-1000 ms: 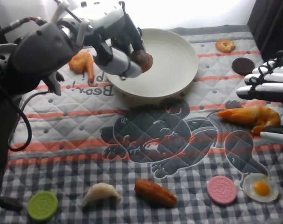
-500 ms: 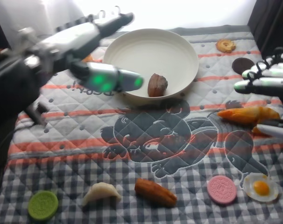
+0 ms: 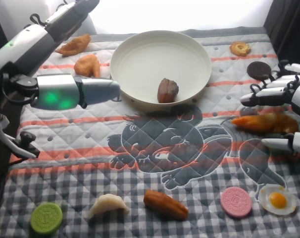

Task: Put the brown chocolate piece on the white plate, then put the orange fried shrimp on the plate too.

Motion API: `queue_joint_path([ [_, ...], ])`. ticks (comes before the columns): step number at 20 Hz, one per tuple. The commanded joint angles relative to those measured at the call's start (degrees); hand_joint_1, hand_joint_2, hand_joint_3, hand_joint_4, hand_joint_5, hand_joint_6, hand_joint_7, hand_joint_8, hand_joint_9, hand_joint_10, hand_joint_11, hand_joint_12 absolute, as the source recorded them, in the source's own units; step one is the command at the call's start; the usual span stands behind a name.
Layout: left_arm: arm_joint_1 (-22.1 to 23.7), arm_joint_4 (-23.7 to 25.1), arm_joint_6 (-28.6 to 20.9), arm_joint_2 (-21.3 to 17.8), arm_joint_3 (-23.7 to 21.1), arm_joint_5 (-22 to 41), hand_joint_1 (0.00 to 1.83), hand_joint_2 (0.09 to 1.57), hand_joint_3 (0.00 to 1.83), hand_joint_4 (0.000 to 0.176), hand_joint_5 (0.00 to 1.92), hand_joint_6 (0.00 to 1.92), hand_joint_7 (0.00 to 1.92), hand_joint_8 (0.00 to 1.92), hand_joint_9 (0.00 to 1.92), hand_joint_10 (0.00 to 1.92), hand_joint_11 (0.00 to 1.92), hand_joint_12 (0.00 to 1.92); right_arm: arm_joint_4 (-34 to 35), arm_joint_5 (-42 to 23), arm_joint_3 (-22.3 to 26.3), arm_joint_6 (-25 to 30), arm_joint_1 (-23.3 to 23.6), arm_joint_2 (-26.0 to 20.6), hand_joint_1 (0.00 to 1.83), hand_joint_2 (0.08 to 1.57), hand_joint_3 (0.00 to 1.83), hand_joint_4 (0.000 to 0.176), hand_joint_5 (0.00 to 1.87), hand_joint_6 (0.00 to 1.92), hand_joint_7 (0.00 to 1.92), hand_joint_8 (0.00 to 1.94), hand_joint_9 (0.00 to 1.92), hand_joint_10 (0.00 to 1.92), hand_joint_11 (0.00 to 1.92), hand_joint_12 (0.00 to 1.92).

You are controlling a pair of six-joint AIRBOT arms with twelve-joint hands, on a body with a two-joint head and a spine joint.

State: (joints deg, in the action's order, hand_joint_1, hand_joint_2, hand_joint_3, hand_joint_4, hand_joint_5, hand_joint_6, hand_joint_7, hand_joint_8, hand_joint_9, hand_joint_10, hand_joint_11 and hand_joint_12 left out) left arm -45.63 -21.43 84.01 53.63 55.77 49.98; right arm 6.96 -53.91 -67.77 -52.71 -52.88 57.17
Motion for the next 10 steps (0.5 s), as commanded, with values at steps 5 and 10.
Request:
queue_joint_path([
  [5,-1.2,-0.2,-1.7,-0.6,-0.2,9.2,0.78,0.85,0.00,0.176,0.02,0.01,0.00,0.00,0.00,0.00,0.00,0.00,1.0,-5.2,-0.8,-0.1,0.7,0.1,0.94,1.08,0.00,0.002,0.78,0.00,0.84,0.02,0.91,0.08,0.49,1.23],
  [10,-1.3,-0.4,-2.4,-0.5,-0.2,9.9,0.78,0.86,0.00,0.176,0.03,0.01,0.00,0.00,0.00,0.00,0.00,0.00,0.9,-4.9,-1.0,-0.1,1.0,0.5,1.38,1.07,0.00,0.000,0.98,0.83,1.11,0.75,1.03,1.10,0.85,1.27],
])
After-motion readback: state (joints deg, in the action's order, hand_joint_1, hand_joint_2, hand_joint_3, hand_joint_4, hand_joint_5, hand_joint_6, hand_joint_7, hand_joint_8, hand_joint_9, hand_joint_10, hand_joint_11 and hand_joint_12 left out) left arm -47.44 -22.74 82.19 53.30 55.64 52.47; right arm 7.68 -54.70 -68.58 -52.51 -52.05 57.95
